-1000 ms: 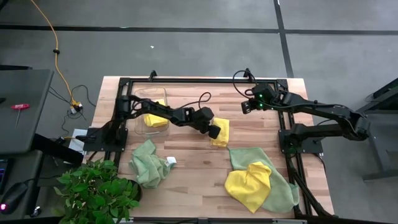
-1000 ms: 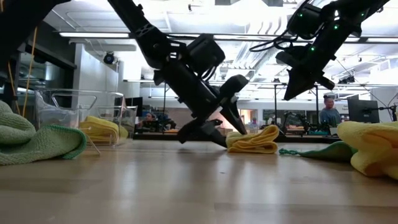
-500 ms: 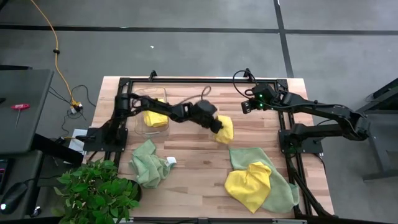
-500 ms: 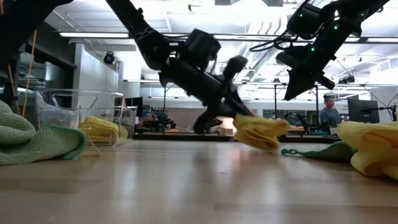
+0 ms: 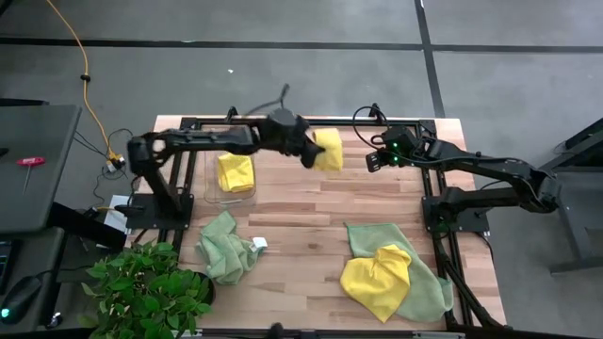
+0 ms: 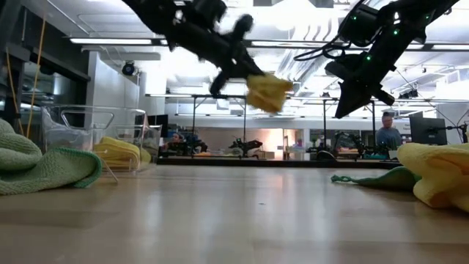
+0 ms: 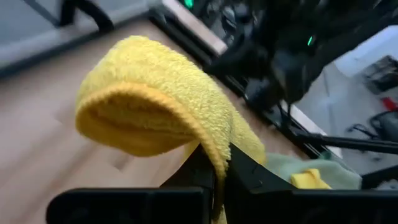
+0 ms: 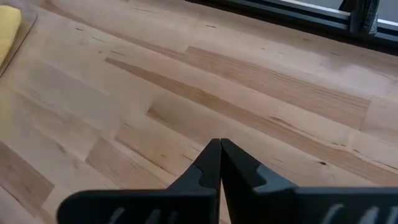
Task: Fold microfiber towels
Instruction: Put the top folded yellow towel into the transparent bin
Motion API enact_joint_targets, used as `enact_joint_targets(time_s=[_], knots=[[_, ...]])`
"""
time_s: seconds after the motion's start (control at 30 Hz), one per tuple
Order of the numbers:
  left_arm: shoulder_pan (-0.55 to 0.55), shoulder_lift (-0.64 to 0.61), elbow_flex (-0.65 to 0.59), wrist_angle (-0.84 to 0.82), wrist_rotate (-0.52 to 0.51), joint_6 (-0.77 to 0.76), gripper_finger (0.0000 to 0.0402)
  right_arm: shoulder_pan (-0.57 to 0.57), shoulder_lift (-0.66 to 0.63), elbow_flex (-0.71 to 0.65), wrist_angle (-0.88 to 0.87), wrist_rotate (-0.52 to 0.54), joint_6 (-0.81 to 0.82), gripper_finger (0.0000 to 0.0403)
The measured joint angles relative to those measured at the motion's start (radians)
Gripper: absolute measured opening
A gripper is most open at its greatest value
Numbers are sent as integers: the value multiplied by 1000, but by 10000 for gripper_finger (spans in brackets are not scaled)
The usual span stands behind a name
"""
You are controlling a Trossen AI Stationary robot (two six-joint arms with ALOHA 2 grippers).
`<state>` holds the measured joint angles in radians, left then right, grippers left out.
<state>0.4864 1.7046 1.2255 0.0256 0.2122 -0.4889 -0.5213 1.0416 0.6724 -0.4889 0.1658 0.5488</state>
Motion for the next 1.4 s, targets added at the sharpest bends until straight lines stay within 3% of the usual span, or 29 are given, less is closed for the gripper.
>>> enact_joint_targets(time_s=[0.17,0.43,0.73,0.93,1.13,1.4], knots=[[73,-148,0,-113,-16,117,0,-1,0,0,3,16,0,0],[157,-355,-24,-424,-82,321,0,-1,0,0,4,18,0,0],[159,-650,-261,-514,-172,239,0,-1,0,0,4,19,19,0],[160,-824,-294,-712,-259,202,0,-1,0,0,6,20,19,0],[171,-848,-297,-950,-307,139,0,-1,0,0,7,20,18,0],[174,-754,-464,-811,-304,48,0,-1,0,0,7,20,8,0]])
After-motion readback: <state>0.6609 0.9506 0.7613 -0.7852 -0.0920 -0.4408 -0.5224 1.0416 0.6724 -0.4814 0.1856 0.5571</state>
